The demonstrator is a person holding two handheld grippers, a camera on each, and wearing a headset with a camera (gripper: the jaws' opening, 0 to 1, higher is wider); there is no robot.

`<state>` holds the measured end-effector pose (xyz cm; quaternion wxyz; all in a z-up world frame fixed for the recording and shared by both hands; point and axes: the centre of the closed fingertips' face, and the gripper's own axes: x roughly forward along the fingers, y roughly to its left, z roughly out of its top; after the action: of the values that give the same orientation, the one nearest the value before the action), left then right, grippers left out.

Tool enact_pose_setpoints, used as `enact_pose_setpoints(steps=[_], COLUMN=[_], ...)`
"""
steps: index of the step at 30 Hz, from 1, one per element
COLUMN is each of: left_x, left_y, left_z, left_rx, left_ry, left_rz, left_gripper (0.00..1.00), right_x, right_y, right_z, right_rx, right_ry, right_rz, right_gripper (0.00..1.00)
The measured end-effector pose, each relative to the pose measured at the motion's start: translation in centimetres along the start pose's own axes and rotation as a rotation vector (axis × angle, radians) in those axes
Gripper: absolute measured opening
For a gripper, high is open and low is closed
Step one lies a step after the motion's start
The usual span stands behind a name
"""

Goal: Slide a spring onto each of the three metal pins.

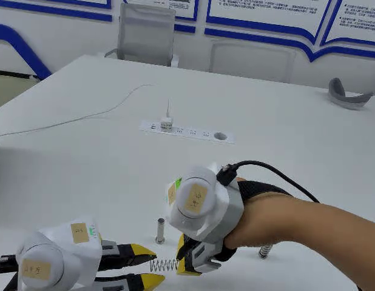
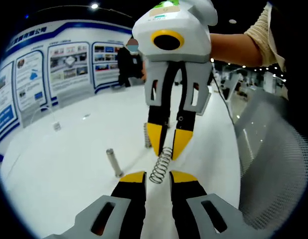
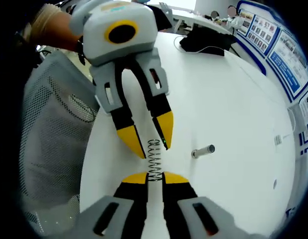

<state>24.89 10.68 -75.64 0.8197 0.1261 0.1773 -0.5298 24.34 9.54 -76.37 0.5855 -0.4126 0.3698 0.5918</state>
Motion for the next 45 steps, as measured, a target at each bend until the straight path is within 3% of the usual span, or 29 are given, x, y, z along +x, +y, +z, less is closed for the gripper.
enact_pose_setpoints(steps=[12,23,37,45], left_x=[0.1,0.1,0.1,0.1], left_y=[-0.4,-0.6,-0.9,-0.8], left_z=[-0.1,0.1,0.3,0.4], left_rx=[0.032,0.039,0.042,0.041], left_ry=[0.011,0.014,0.008,0.000], left_rz=[-0.012,-0.015,-0.018,-0.017], left_gripper=[0.13,0.12,0.11,0.11], right_x=[-0.8,-2.3,-2.6,-2.3], right_y=[0.4,0.5,0.8,0.9], right_z=[0.6,2.7,4.8,4.9], right_rx=[-0.029,-0.066,-0.104,-0.100], right_ry=[-0.003,-0.042,-0.071,-0.076], right_rz=[-0.005,-0.025,-0.033,-0.024], right_gripper=[0.12,0.12,0.12,0.17])
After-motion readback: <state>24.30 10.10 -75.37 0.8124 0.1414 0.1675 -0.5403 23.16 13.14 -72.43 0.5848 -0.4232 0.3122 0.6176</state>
